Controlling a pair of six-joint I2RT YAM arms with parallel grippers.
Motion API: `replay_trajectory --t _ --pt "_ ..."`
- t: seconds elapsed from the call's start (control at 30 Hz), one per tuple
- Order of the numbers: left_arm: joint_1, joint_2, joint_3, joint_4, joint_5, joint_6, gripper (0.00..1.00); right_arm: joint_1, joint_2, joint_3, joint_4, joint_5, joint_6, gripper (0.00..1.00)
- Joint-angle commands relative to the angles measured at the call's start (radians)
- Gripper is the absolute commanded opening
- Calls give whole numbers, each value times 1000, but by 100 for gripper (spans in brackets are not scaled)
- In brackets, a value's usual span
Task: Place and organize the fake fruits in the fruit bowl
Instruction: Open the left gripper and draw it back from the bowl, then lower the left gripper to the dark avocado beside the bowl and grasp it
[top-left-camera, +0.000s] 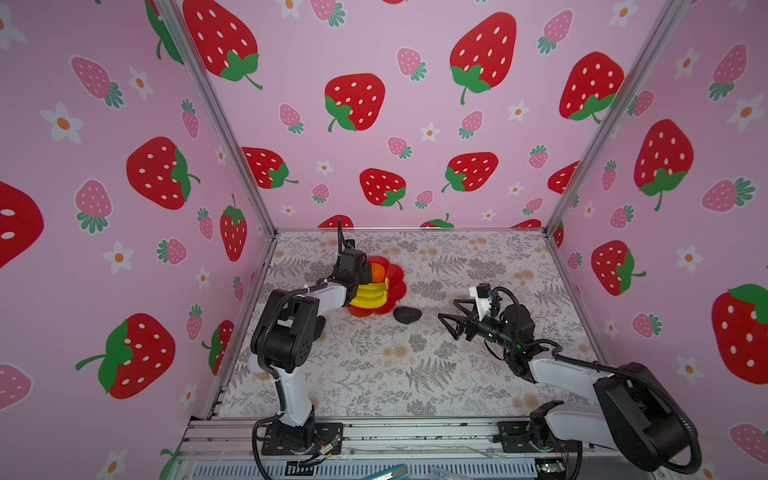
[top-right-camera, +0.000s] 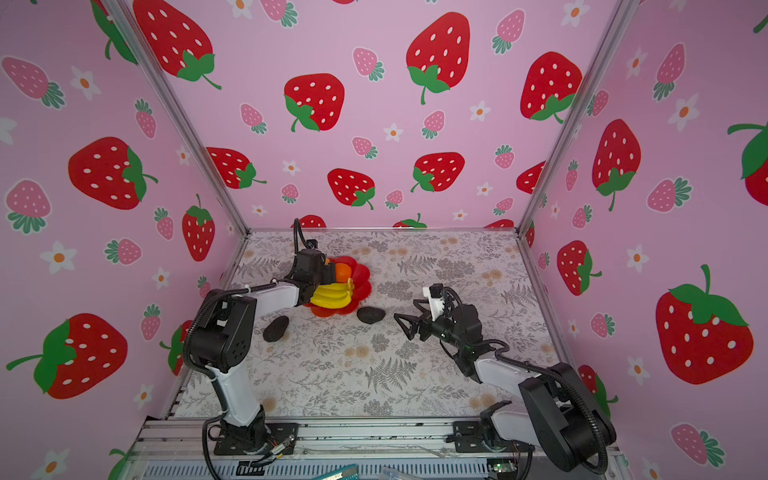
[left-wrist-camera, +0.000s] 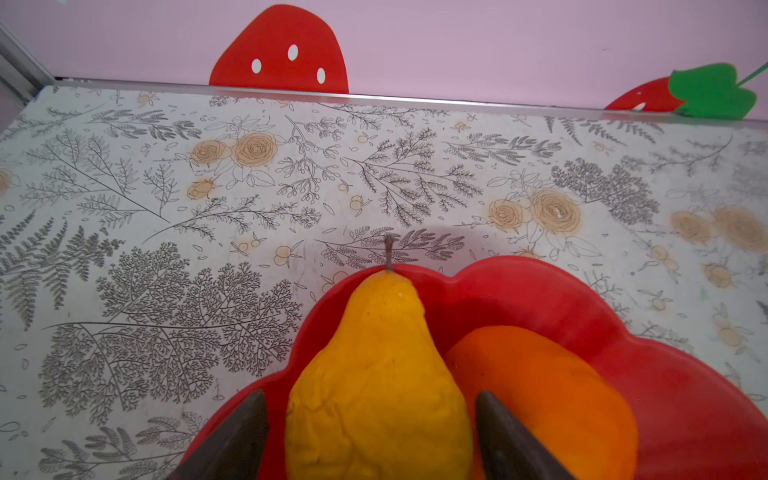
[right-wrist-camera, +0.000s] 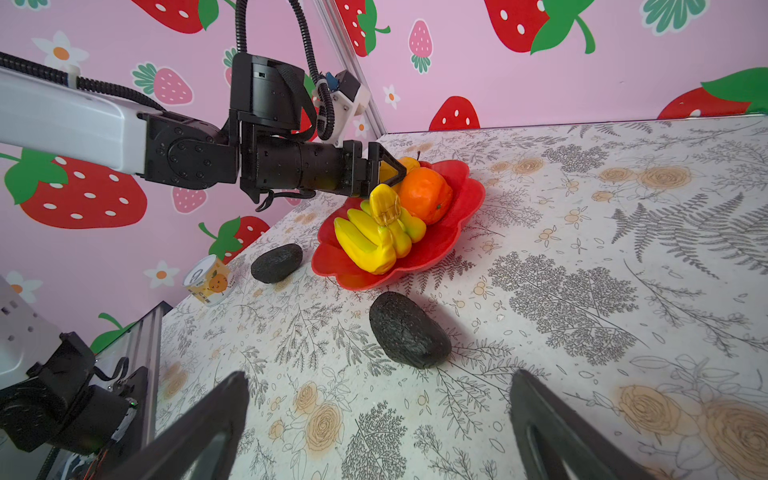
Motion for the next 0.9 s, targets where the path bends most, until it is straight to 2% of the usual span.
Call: replay_trajectory --t 0.0,0.27,0.33,0.5,0.63,0.73,0.87 --pt "1 -39 -1 -33 -8 -10 88 1 0 -4 38 -17 10 99" --pt "-1 -196 -76 -94 2 -20 90 2 -20 -9 23 -31 1 99" --pt "-3 -266 -98 -185 -33 -57 90 9 -34 -7 13 -43 -6 99" --pt "-8 -445 -190 -457 -99 -239 89 81 -77 31 -67 -46 -79 99" --pt "-9 -561 -227 -658 -130 -302 89 124 -109 14 -68 -74 -94 99" --pt "-4 -552 -161 -854 -109 -279 90 128 -150 -25 -49 -85 -85 99" --pt "-6 -391 66 -1162 -41 -158 90 128 -190 -49 -40 -67 -94 99"
